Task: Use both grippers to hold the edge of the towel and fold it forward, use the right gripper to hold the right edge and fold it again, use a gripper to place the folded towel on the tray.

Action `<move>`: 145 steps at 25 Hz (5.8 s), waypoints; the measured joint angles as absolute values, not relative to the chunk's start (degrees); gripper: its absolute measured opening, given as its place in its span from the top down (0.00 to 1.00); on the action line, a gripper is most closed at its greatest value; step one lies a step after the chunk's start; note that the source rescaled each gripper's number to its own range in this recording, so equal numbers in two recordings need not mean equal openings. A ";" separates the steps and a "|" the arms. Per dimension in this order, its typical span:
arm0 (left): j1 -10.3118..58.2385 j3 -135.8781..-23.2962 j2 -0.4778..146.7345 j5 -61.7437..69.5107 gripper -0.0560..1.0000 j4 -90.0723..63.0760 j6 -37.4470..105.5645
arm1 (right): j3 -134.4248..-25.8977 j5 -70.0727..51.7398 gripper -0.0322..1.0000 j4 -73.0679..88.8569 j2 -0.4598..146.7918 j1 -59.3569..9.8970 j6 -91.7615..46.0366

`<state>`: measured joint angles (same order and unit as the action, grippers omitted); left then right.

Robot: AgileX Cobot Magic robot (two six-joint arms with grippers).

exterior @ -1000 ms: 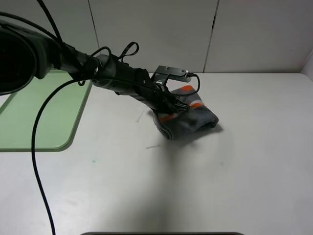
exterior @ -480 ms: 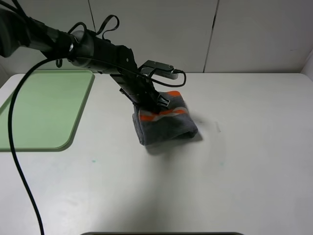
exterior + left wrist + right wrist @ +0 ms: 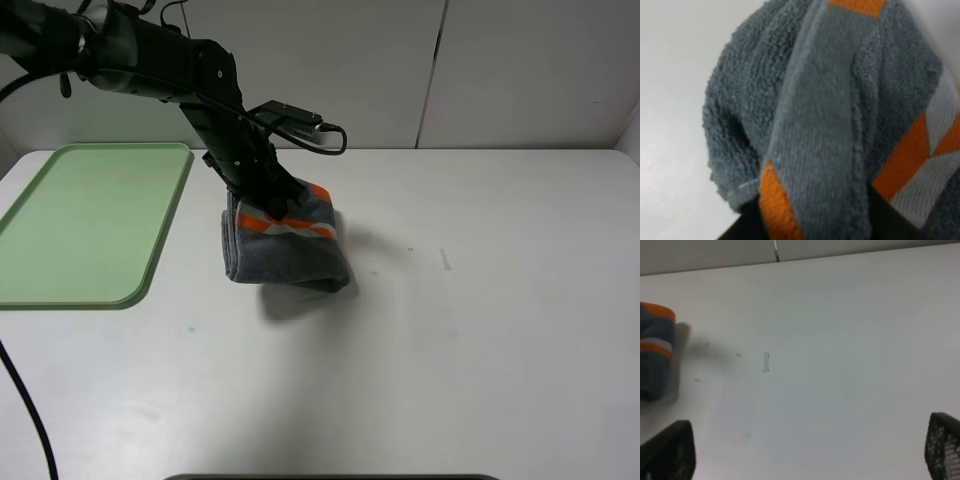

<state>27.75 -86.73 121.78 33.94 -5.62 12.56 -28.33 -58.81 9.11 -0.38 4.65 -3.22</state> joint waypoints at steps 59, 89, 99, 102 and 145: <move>-6.82 -71.68 113.56 26.40 0.69 1.22 12.13 | -28.33 -58.81 0.00 9.11 -0.38 4.65 -3.22; -10.84 -71.68 113.56 26.20 0.07 8.47 8.91 | -28.33 -58.81 0.00 9.11 -0.38 4.65 -3.22; -10.84 -71.68 112.40 27.83 0.00 5.90 8.72 | -28.33 -58.81 0.00 9.11 -0.38 4.65 -3.22; -10.84 -71.68 109.95 30.05 0.00 5.88 9.41 | -28.33 -58.81 0.00 9.11 -0.38 4.65 -3.22; -10.84 -60.60 53.37 67.22 0.00 -1.47 12.74 | -28.33 -58.81 0.00 9.11 -0.38 4.65 -3.22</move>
